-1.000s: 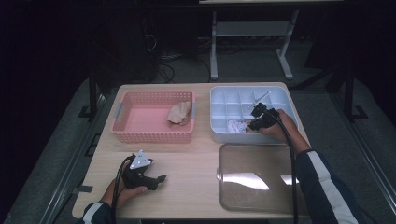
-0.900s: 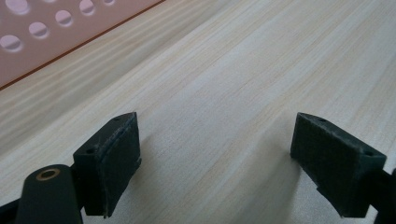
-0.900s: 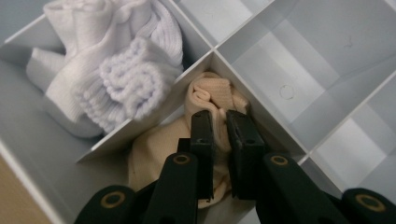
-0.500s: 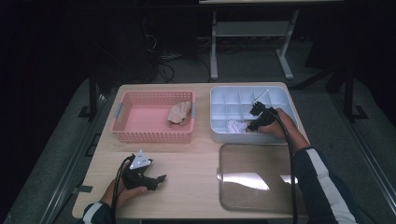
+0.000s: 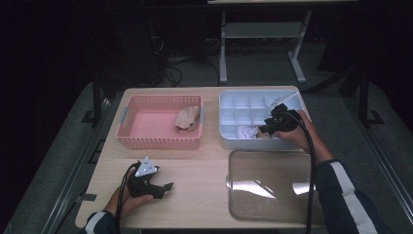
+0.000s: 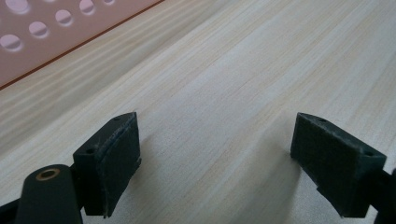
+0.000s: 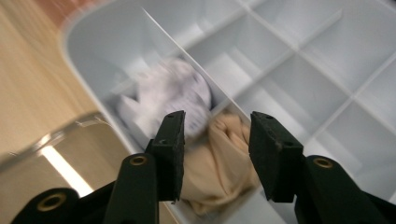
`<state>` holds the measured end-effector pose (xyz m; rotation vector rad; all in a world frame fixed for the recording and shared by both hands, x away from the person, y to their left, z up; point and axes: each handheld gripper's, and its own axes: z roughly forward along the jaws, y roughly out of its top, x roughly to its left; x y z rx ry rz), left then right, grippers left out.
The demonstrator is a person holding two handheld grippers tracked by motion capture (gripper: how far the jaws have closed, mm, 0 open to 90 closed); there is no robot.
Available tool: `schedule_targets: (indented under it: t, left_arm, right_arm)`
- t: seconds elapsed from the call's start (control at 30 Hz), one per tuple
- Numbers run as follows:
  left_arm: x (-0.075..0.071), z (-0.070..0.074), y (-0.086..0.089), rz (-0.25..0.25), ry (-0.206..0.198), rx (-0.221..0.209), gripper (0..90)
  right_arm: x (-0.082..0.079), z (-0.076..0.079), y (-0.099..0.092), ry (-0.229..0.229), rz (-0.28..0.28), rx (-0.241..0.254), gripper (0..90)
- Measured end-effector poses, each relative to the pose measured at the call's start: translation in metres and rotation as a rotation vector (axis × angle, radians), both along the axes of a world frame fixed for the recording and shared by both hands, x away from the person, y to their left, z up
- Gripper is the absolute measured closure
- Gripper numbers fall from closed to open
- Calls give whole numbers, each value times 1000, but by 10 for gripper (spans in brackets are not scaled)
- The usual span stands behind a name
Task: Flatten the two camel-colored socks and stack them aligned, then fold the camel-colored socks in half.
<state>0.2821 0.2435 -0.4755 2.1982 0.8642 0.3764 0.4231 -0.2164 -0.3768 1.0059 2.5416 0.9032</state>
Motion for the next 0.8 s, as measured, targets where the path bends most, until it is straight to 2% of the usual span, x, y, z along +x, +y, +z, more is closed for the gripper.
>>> schedule_targets:
  t: [0.13, 0.2, 0.27, 0.3, 0.37, 0.5, 0.63, 0.67, 0.8]
  left_arm:
    - [-1, 0, 0, -4, 0, 2, 148]
    - [-1, 0, 0, -4, 1, 1, 148]
    - [-1, 0, 0, -1, 1, -4, 148]
    - [-1, 0, 0, -1, 1, -3, 148]
    - [0, 0, 1, -9, -3, 6, 148]
    - [-1, 0, 2, -2, -1, 2, 148]
    - [2, 0, 4, 54, -2, 1, 125]
    - [3, 0, 4, 55, -1, 0, 125]
    - [5, 2, 5, 53, 11, 15, 127]
  right_arm:
    - [-18, 13, 11, -88, 28, 52, 550]
    - [-29, 18, 20, -112, 57, 93, 542]
    - [-41, 22, 31, -143, 92, 109, 538]
    - [-46, 23, 36, -141, 115, 140, 539]
    - [-55, 23, 46, -159, 143, 165, 540]
    - [-69, 14, 68, -140, 192, 191, 535]
    - [-83, -5, 93, -128, 263, 150, 493]
    - [-85, -10, 100, -128, 285, 135, 481]
    - [-97, -30, 127, -100, 332, 140, 452]
